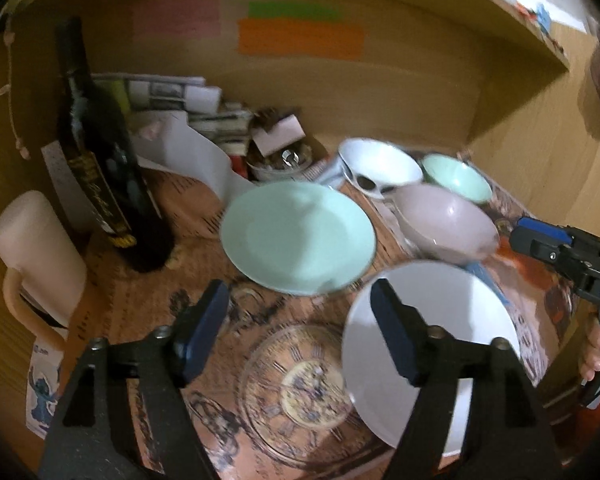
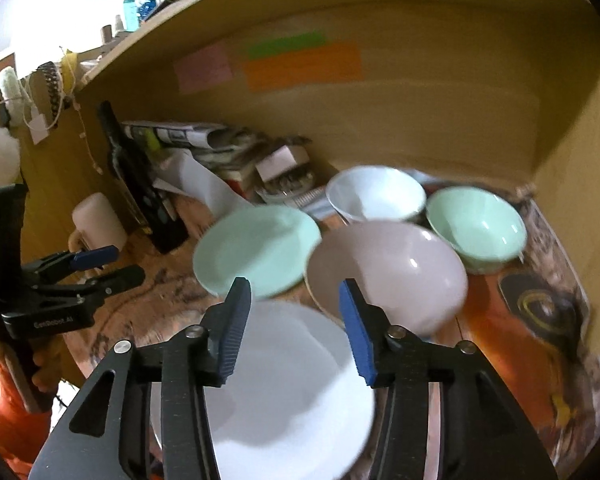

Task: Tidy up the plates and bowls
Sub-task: 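Open both grippers and lift them off the white plate, then move both grippers to the pale mint plate rim and close them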

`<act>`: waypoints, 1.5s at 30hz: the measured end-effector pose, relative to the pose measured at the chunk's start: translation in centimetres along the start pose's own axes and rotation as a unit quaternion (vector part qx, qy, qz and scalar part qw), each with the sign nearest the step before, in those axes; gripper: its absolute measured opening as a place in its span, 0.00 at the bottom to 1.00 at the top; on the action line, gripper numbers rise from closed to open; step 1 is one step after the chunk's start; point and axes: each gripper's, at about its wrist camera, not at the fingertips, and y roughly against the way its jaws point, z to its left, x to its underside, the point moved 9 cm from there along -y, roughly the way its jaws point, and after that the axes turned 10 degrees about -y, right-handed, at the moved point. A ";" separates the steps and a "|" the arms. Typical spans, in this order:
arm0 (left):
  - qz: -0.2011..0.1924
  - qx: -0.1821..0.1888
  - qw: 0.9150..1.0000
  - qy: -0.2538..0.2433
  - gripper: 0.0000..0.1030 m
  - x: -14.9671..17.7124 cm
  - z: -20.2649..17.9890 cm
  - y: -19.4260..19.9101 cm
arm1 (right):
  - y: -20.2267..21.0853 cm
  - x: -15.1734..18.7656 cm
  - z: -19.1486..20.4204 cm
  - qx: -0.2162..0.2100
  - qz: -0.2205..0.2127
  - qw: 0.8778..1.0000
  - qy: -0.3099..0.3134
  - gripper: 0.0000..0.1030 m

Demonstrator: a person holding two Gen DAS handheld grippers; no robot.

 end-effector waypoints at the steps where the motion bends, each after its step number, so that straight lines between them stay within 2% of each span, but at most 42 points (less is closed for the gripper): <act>1: -0.002 -0.005 1.000 0.002 0.75 -0.2 0.4 0.0 | -0.3 -0.5 0.3 0.003 -0.005 1.000 0.005 0.44; 3: -0.007 -0.009 1.000 0.008 0.86 -0.8 1.4 -0.1 | -0.8 -1.3 0.6 0.006 -0.011 1.000 0.011 0.53; 5: -0.013 -0.014 1.000 0.018 0.90 -1.3 2.4 -0.3 | -1.7 -2.2 1.0 0.002 -0.010 1.000 0.013 0.54; 12: -0.006 -0.032 0.999 0.027 0.92 -2.6 5.1 -2.0 | -5.2 -3.5 1.8 -0.004 0.019 1.000 0.022 0.54; 15: 0.002 -0.038 0.999 0.026 0.92 -2.9 6.0 -3.2 | -6.7 -3.7 1.4 0.007 0.030 0.999 0.021 0.54; 25: 0.056 -0.022 0.997 0.038 0.92 -2.2 8.3 -8.4 | -11.2 -4.6 0.4 0.025 0.071 0.997 0.012 0.54; 32: 0.081 -0.013 0.996 0.042 0.92 -1.7 9.3 -11.5 | -14.8 -4.6 0.0 0.033 0.125 0.992 0.012 0.54; 34: 0.088 -0.009 0.995 0.047 0.92 -1.5 9.5 -12.2 | -16.1 -4.2 -0.2 0.042 0.146 0.988 0.022 0.51; 37: 0.101 0.001 0.993 0.057 0.85 -1.0 9.6 -13.2 | -17.6 -3.6 -0.5 0.049 0.178 0.982 0.025 0.45; 39: 0.113 0.008 0.992 0.061 0.73 -0.5 9.6 -13.8 | -18.5 -3.1 -0.7 0.050 0.198 0.979 0.025 0.43; 40: 0.118 0.014 0.991 0.061 0.72 -0.3 9.5 -14.0 | -18.9 -3.0 -0.8 0.051 0.206 0.977 0.024 0.42; 45: 0.135 0.027 0.989 0.060 0.54 0.5 9.1 -14.5 | -20.3 -2.6 -1.1 0.062 0.232 0.970 0.030 0.42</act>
